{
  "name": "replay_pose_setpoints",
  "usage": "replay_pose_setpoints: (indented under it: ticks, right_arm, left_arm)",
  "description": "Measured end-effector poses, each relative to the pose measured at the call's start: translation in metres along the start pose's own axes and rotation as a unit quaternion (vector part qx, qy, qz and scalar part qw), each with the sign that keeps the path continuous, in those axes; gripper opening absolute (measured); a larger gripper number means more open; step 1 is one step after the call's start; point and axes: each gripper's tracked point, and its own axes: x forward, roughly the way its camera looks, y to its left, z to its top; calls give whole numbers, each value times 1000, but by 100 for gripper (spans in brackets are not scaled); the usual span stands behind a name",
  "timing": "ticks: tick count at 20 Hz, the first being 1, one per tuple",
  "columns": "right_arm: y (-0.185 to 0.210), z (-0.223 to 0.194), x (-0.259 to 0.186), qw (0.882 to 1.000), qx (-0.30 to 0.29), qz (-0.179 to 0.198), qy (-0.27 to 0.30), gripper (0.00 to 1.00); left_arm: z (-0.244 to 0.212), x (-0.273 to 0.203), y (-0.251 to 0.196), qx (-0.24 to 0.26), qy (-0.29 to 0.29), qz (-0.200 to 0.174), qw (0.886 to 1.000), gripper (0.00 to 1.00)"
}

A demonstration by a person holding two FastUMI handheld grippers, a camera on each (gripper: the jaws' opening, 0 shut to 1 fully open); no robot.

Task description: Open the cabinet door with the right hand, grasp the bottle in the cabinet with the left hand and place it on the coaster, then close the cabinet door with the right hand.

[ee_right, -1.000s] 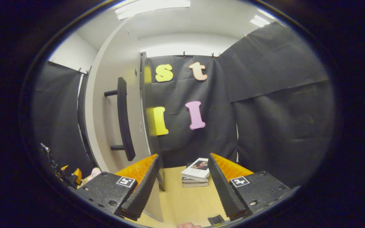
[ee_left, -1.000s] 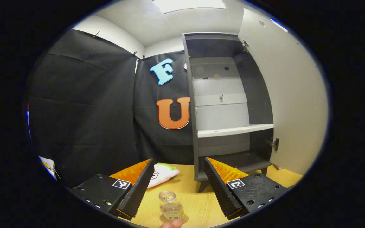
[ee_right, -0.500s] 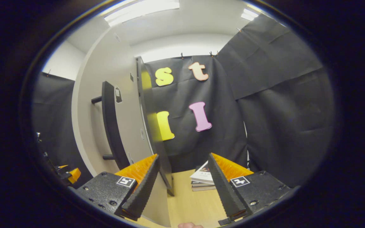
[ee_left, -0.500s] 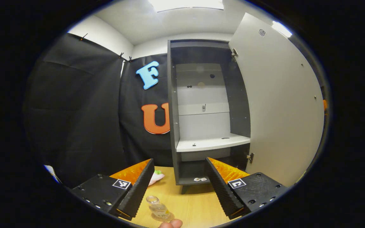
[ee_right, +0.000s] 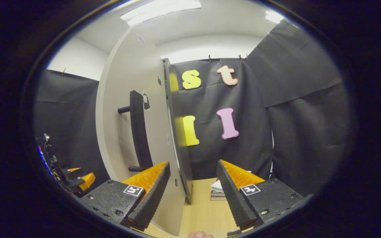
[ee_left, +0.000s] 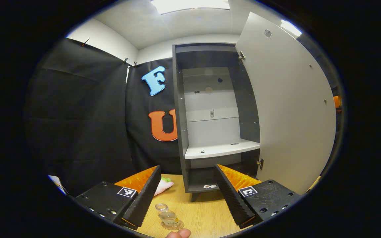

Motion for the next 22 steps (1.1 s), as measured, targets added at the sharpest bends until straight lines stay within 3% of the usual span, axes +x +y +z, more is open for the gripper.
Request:
replay_pose_setpoints:
  ticks: [5,7,15,18,22]
  right_arm:
    - [-3,2,1,999,-44,1,0,91]
    - [8,-1,3,999,-47,25,5,87]
    - [70,-5,23,993,-16,116,-10,91]
    - [81,-4,35,991,-41,125,-17,88]
    - [98,-9,49,988,-60,139,-9,91]
  left_arm:
    - [-6,-2,-2,-8,5,-9,1000,96]
    - [-7,-2,0,-13,5,-11,1000,96]
    - [-13,-14,34,-15,-2,5,1000,96]
    - [-16,-16,54,-14,-1,15,1000,96]
    - [-22,-14,87,-13,4,33,999,96]
